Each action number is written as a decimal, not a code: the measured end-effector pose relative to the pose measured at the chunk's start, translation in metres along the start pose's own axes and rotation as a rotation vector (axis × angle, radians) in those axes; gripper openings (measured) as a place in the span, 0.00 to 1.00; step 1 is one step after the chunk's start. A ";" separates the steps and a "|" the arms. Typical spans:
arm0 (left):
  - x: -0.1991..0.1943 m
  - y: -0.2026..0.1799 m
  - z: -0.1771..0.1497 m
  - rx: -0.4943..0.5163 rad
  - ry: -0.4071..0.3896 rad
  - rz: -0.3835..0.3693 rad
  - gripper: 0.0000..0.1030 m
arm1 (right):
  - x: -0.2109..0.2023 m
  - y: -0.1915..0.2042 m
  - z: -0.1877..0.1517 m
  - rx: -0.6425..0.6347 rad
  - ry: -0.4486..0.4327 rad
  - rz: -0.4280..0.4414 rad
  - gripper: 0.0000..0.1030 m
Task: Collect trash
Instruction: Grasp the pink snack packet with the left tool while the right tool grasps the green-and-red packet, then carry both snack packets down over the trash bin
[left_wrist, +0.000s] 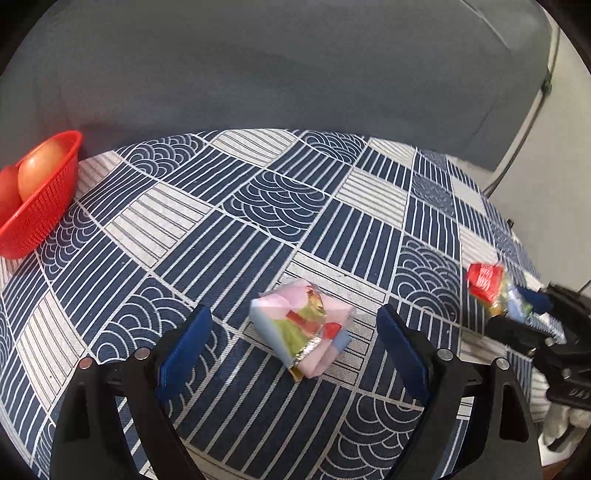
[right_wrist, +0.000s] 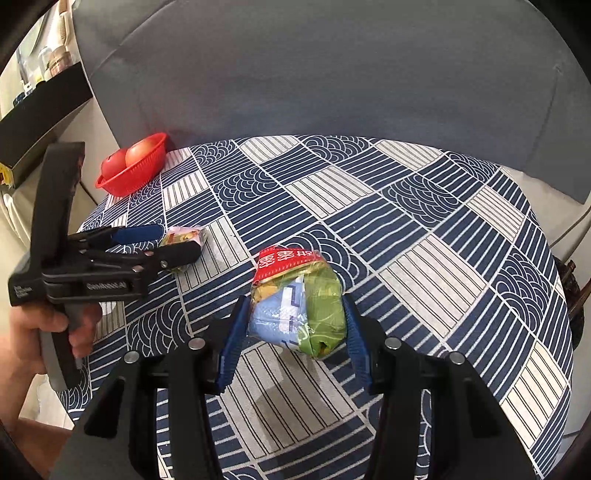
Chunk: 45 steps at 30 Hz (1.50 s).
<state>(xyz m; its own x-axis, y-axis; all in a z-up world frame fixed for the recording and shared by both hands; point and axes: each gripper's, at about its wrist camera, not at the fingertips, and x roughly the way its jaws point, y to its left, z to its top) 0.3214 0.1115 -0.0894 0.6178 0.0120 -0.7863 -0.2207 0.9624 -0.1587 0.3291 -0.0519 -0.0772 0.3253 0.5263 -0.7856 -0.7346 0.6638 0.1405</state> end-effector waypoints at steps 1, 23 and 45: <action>0.002 -0.004 0.000 0.023 0.006 0.010 0.79 | -0.002 -0.001 0.000 0.003 -0.002 0.000 0.49; -0.043 -0.014 -0.017 0.038 -0.051 -0.013 0.52 | -0.028 0.008 -0.012 0.048 -0.010 -0.014 0.49; -0.151 -0.050 -0.091 0.035 -0.129 -0.074 0.52 | -0.096 0.059 -0.053 0.108 -0.089 -0.040 0.49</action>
<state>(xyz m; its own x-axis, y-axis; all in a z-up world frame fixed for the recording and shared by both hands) 0.1704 0.0368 -0.0177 0.7240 -0.0263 -0.6893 -0.1463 0.9707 -0.1907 0.2225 -0.0913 -0.0256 0.4082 0.5401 -0.7360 -0.6530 0.7361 0.1781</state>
